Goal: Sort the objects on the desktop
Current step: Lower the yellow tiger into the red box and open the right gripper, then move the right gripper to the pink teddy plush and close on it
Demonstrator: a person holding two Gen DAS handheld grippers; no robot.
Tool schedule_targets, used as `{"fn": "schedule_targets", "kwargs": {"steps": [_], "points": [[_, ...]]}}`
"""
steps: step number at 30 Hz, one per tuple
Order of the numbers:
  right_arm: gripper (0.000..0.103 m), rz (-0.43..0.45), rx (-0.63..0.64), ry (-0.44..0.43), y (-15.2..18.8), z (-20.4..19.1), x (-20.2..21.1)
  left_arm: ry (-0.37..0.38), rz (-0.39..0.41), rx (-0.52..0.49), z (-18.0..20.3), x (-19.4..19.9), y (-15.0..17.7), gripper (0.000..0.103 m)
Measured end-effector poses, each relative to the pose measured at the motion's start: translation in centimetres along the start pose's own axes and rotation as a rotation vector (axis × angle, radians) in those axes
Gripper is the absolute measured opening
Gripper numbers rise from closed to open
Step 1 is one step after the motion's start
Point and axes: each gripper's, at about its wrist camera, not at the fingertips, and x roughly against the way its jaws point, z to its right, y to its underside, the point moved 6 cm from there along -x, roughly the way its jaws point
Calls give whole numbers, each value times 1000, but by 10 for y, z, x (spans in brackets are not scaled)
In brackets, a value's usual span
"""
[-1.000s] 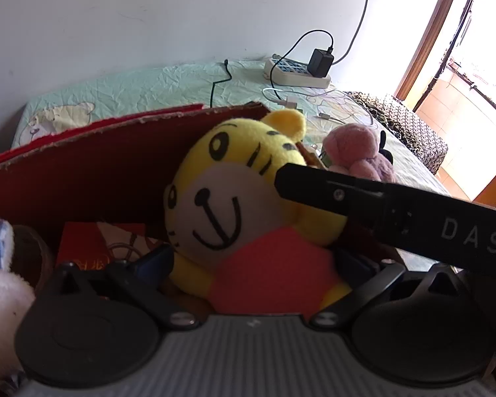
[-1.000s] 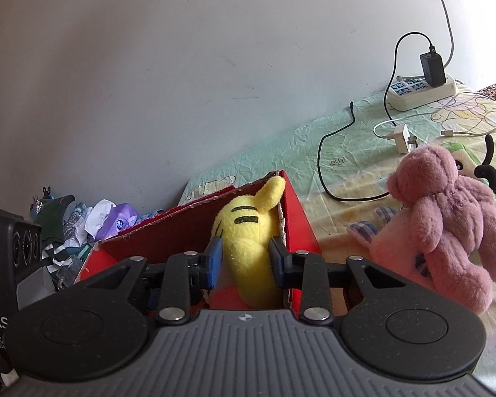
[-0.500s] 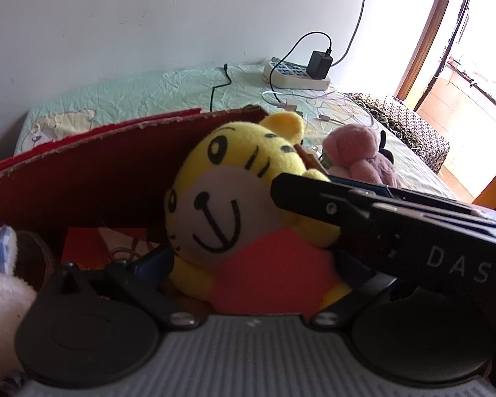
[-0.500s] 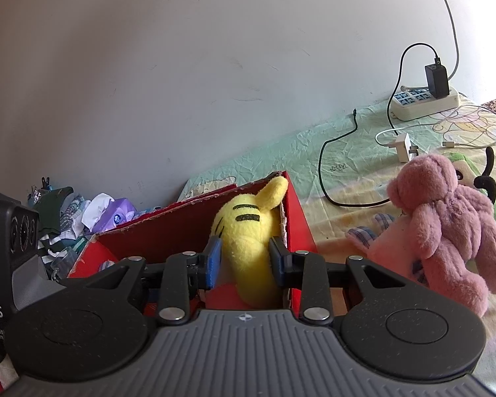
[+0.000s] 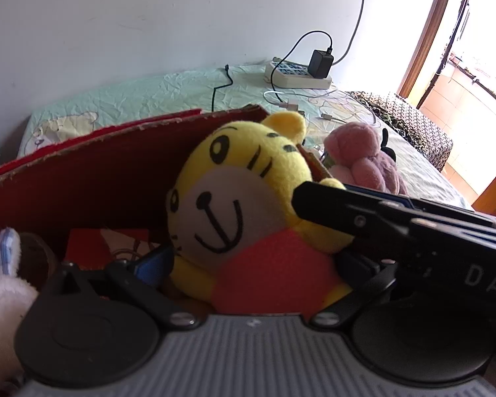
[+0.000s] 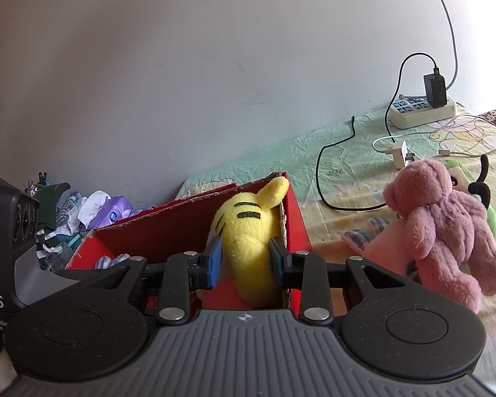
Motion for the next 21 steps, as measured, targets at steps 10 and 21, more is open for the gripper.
{"fn": "schedule_targets", "kwargs": {"steps": [10, 21], "points": [[33, 35, -91, -43, 3, 7, 30, -53, 10, 31, 0, 0, 0, 103], [36, 80, -170, -24, 1, 40, 59, -99, 39, 82, -2, -2, -7, 103]]}}
